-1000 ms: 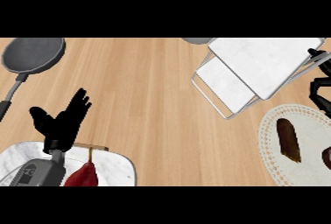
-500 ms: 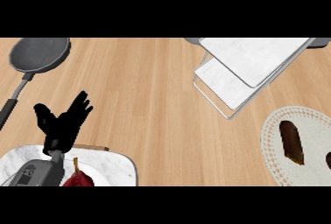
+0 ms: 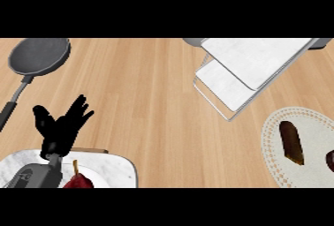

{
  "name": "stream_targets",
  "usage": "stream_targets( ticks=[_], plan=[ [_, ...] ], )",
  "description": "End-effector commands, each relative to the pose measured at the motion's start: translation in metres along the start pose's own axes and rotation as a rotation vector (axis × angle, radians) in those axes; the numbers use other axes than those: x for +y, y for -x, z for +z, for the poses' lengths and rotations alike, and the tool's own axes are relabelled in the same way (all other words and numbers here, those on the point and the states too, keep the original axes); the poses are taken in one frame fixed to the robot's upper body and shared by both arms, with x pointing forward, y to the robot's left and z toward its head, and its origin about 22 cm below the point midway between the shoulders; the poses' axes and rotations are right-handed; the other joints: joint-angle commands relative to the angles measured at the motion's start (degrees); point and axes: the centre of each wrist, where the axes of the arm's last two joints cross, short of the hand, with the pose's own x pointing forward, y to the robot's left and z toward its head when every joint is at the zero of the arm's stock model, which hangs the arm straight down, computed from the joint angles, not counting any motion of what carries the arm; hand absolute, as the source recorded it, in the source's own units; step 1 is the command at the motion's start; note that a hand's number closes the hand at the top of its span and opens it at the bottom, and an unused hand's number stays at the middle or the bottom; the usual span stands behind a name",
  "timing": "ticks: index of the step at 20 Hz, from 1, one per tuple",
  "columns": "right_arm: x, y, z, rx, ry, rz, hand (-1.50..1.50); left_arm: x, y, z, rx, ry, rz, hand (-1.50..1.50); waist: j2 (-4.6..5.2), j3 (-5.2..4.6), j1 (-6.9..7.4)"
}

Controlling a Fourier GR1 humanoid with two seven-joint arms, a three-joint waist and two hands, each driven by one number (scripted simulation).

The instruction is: Pick the cupcake from the placemat and place it in the tiered shelf

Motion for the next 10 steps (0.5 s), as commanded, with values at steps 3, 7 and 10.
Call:
stream_targets(
  ticks=[3, 7, 10],
  plan=[
    [-0.003, 0.009, 0.015, -0.058, -0.147, 0.02, -1.5, 0.008, 0.019, 0.013, 0.082, -0.002, -0.029, 0.0, 0.1, -0.5, 0.93],
    [0.023, 0.032, 0.009, -0.044, -0.132, 0.143, -1.5, 0.014, 0.021, 0.011, 0.1, -0.013, -0.016, 0.0, 0.05, -0.64, 0.26],
    [0.026, 0.037, 0.015, -0.001, -0.155, 0.177, -1.5, -0.003, 0.012, 0.015, 0.094, -0.024, -0.015, 0.0, -0.23, -0.7, 0.06]
  ],
)
